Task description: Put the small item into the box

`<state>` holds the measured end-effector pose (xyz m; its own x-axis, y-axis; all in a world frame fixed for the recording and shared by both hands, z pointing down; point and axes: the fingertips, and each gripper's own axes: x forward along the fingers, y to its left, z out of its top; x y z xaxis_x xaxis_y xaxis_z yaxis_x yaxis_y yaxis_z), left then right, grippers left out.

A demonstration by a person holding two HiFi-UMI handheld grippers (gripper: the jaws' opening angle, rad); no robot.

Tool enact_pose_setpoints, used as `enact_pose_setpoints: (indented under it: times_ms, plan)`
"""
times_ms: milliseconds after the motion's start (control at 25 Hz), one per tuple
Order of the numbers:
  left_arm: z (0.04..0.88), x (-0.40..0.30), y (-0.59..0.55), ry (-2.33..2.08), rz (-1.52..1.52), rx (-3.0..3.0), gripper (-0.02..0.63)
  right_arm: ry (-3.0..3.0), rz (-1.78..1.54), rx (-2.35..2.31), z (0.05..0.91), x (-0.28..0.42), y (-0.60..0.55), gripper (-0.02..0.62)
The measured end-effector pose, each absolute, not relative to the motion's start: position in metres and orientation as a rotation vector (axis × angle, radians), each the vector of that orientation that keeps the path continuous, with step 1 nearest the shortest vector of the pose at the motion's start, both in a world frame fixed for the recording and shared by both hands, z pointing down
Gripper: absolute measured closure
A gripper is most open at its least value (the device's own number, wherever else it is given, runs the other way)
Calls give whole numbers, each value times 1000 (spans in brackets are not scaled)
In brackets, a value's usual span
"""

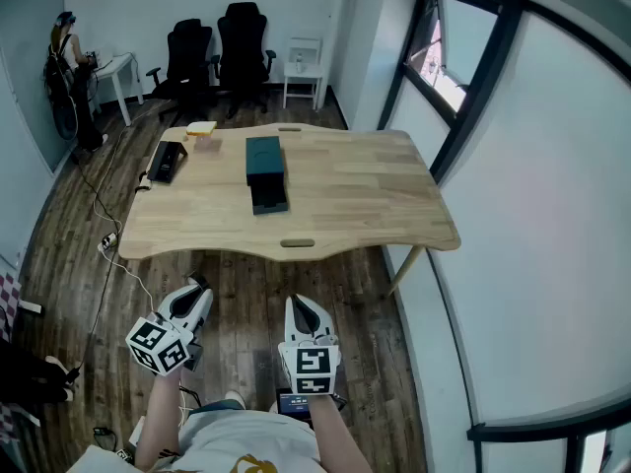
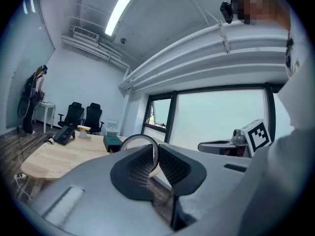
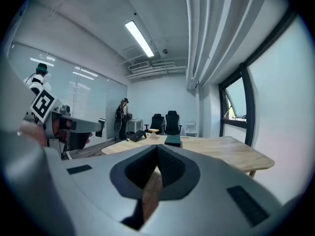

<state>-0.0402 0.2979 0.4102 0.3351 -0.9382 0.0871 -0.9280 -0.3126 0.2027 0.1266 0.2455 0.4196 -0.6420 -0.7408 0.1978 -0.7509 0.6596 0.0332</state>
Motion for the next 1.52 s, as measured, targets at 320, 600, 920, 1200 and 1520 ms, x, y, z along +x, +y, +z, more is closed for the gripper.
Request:
enact_pose_setpoints:
  times_ms: [320,600,920,1200,1520]
  plan:
    - [417,-41,312,-1705,-76,2350,569,-2675,87,1212,423,131,259,592]
    - [420,-31,304,-1693,-103,2338,568,-2681,172,1238,425,148,254,591]
    - [428,-15,286,-1663,-71,2345,568,-2670,204,1252,431,162,239,591]
    - [441,-15,245,-1647,-51,2323,568,-2657,240,1241,441,168,202,591]
    - [462,-39,139,-1603,-74,2322,568,-2667,262,1205,457,139,117,591]
